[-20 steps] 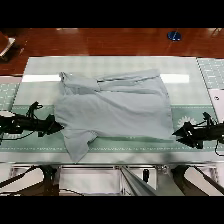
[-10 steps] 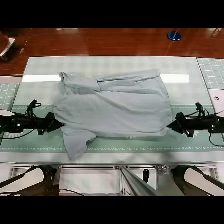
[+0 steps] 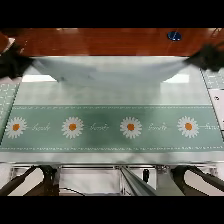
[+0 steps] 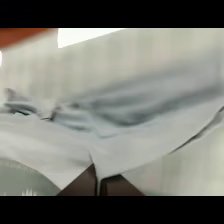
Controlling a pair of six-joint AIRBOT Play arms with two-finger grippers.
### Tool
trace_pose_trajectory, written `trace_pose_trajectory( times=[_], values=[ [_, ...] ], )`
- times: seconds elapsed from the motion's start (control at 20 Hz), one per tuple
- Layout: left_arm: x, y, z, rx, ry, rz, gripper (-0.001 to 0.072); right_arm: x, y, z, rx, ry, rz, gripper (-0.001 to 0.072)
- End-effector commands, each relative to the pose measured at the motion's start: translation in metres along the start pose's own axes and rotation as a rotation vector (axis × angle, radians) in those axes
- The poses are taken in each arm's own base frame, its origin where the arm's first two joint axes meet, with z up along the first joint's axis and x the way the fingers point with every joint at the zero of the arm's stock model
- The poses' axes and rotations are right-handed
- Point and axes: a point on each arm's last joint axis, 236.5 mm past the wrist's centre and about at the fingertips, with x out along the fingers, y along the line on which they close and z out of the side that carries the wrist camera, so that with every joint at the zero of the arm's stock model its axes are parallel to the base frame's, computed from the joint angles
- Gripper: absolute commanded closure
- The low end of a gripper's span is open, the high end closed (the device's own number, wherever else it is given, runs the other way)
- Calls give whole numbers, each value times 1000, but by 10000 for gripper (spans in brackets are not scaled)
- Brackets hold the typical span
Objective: Fold the shirts.
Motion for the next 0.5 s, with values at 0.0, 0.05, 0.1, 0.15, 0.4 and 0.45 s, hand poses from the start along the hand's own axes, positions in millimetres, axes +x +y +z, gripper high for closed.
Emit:
trace_pose_trajectory(
  times=[0.0, 0.05, 0.1, 0.15, 0.4, 0.45],
  values=[
    [-73, -114, 84, 256, -270, 84, 691, -107, 90, 60, -280, -268, -73, 692],
    [-102, -131, 95, 377, -330, 200, 691, -145, 105, 63, -351, -353, -146, 692],
    [-130, -146, 102, 475, -387, 307, 691, -178, 116, 64, -398, -442, -210, 692],
    [-160, -161, 107, 555, -455, 410, 691, -209, 126, 60, -432, -521, -262, 692],
    [-237, -226, 77, 764, -617, 590, 691, -291, 153, 5, -485, -647, -396, 692],
    [-248, -235, 69, 802, -634, 608, 691, -301, 156, -5, -486, -664, -411, 692]
  ],
)
